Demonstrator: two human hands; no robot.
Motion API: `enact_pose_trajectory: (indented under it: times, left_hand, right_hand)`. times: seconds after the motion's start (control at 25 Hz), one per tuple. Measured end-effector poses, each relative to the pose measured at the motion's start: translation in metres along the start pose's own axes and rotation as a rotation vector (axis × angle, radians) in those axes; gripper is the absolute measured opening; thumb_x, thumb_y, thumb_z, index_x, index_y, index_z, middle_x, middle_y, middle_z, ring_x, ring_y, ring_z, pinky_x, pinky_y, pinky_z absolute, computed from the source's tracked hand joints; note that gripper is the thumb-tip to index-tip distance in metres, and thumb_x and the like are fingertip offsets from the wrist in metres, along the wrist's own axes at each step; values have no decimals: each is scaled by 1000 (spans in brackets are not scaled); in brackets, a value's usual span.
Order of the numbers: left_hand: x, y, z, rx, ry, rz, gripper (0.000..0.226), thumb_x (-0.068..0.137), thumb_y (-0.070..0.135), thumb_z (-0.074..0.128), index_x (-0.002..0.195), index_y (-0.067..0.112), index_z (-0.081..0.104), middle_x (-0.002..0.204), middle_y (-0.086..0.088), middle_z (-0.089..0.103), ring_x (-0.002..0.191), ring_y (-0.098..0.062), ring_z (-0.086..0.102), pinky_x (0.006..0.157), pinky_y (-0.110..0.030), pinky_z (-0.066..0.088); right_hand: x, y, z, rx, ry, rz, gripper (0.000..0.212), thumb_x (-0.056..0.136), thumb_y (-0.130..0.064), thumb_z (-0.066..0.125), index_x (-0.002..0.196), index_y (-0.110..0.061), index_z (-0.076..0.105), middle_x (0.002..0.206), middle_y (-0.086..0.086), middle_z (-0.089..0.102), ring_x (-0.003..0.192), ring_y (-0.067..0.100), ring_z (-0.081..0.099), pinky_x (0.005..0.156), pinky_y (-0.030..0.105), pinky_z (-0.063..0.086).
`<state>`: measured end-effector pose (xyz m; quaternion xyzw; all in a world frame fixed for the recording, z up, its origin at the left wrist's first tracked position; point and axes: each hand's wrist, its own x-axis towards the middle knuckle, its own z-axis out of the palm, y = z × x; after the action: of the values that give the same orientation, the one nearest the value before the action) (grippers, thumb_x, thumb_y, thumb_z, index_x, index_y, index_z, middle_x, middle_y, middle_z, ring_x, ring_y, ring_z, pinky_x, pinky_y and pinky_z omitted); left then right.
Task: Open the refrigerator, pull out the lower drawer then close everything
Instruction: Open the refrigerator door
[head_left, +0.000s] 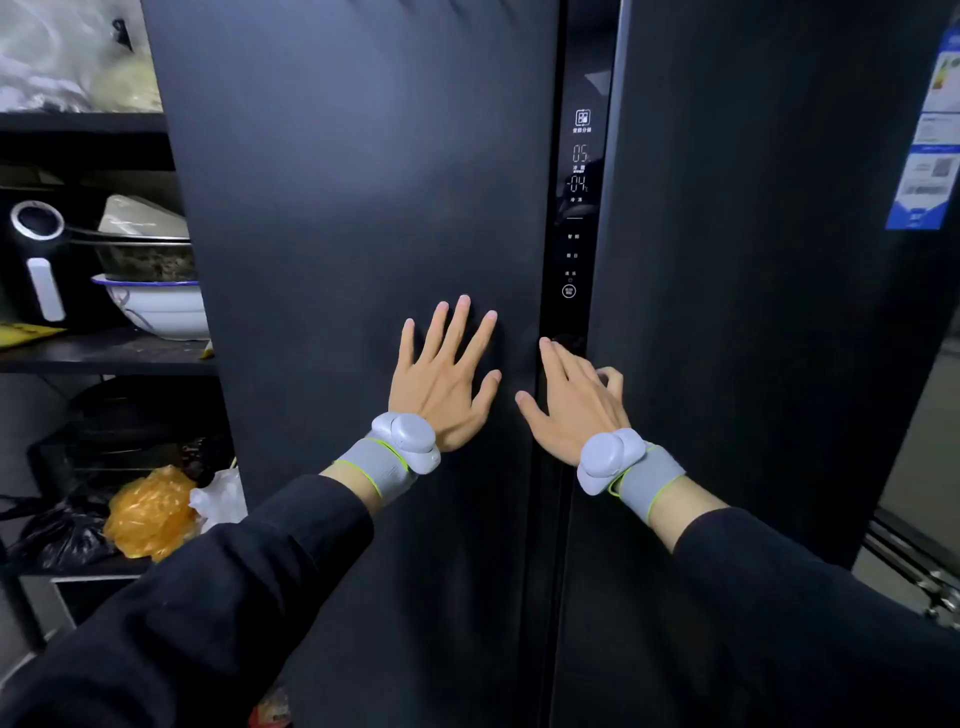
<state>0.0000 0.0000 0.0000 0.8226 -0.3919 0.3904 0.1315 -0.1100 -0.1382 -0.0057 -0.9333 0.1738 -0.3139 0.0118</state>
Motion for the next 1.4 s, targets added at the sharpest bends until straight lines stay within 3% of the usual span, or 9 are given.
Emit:
enact_pose_trajectory:
  times: [0.12, 0.36, 0.64, 0.76, 1.0, 1.2, 1.4]
  left_hand:
    - [-4, 1, 4, 28, 19, 7, 65, 95, 48, 30, 154, 28, 13, 163, -5, 6, 150, -26, 9, 118, -53, 10]
    - [-21, 0, 27, 21, -20, 18, 65, 95, 45, 34, 154, 28, 13, 163, -4, 3, 150, -25, 5, 119, -53, 11]
    - [-38, -1, 41, 23, -58, 37, 65, 94, 41, 37, 154, 27, 16, 163, -5, 2, 150, -26, 2, 118, -52, 14]
    - [-38, -2, 41, 48, -74, 51, 67, 92, 39, 40, 154, 27, 17, 163, -6, 1, 150, -27, 1, 118, -53, 16]
    - [-39, -3, 44, 52, -75, 67, 72, 88, 36, 45, 154, 25, 17, 163, -7, 1, 150, -29, 0, 118, -54, 15]
    - [-40, 0, 46, 63, -66, 67, 74, 87, 35, 46, 154, 24, 16, 163, -8, 1, 150, -30, -1, 118, -55, 13]
    - [-40, 2, 45, 66, -69, 62, 78, 85, 35, 48, 154, 23, 15, 163, -10, 1, 150, -31, -1, 117, -56, 15]
  right_hand:
    - [-3, -2, 7, 6, 34, 1, 67, 96, -45, 39, 151, -13, 18, 152, -2, 35, 135, 18, 36, 107, 42, 21]
    - [-14, -3, 31, 98, -65, 77, 63, 96, -38, 41, 149, -12, 19, 140, 4, 49, 126, 22, 46, 107, 41, 23]
    - [-21, -2, 57, 256, -195, 166, 64, 97, -33, 44, 150, -10, 16, 140, 11, 50, 126, 31, 49, 105, 46, 33]
    - [-23, -1, 66, 342, -252, 246, 65, 95, -33, 47, 149, -14, 15, 133, 15, 54, 115, 38, 55, 92, 44, 47]
    - [-21, -5, 80, 365, -302, 333, 67, 96, -32, 50, 148, -13, 14, 117, 21, 60, 104, 42, 59, 77, 39, 47]
    - [-23, -7, 81, 424, -296, 369, 67, 97, -32, 50, 148, -13, 13, 117, 22, 60, 104, 42, 59, 78, 39, 47]
    - [-26, -9, 82, 468, -346, 389, 72, 96, -35, 52, 150, -13, 10, 137, 24, 47, 124, 41, 47, 92, 41, 42]
